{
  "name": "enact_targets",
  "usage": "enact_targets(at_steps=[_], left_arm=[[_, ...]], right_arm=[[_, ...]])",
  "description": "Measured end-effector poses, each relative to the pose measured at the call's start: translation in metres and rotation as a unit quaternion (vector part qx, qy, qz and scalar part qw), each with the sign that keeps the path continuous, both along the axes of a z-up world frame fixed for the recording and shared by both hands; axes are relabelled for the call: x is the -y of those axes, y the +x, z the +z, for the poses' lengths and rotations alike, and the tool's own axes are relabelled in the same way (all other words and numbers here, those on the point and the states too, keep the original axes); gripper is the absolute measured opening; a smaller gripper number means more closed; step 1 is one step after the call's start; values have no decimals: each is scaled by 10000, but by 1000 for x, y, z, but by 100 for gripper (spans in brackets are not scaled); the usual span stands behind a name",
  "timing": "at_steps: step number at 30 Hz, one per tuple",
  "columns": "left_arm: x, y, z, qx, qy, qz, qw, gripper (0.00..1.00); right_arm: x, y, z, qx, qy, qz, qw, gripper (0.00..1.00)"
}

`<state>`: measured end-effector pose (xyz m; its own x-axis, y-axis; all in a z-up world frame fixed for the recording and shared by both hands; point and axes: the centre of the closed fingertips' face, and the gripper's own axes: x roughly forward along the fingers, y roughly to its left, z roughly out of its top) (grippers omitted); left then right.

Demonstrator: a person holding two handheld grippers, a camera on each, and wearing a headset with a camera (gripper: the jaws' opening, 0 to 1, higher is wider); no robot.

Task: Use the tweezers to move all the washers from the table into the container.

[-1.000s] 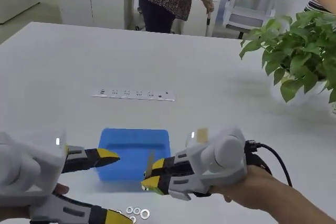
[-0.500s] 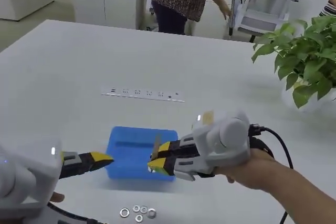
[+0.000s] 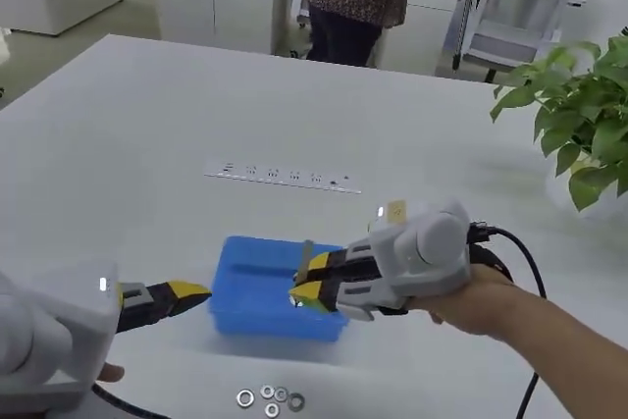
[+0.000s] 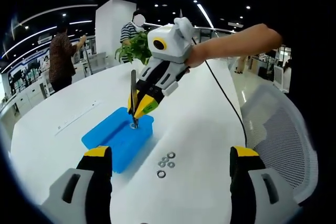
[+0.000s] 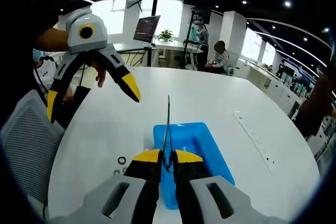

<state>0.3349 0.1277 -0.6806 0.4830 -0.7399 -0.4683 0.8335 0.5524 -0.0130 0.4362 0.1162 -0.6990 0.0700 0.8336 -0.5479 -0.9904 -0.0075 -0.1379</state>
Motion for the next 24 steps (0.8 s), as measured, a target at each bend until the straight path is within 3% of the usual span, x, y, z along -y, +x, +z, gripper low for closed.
enact_targets(at_steps=[7, 17, 24], left_arm=[[-5, 3, -2, -135, 13, 156, 9998, 99], [-10, 11, -6, -150, 11, 214, 9997, 99], [-14, 24, -6, -127, 9, 209, 9997, 95]], right_arm=[[-5, 7, -10, 29, -17, 39, 10000, 10], [-8, 15, -26, 31, -148, 52, 9999, 10], [-8, 21, -37, -33, -223, 26, 9997, 10]])
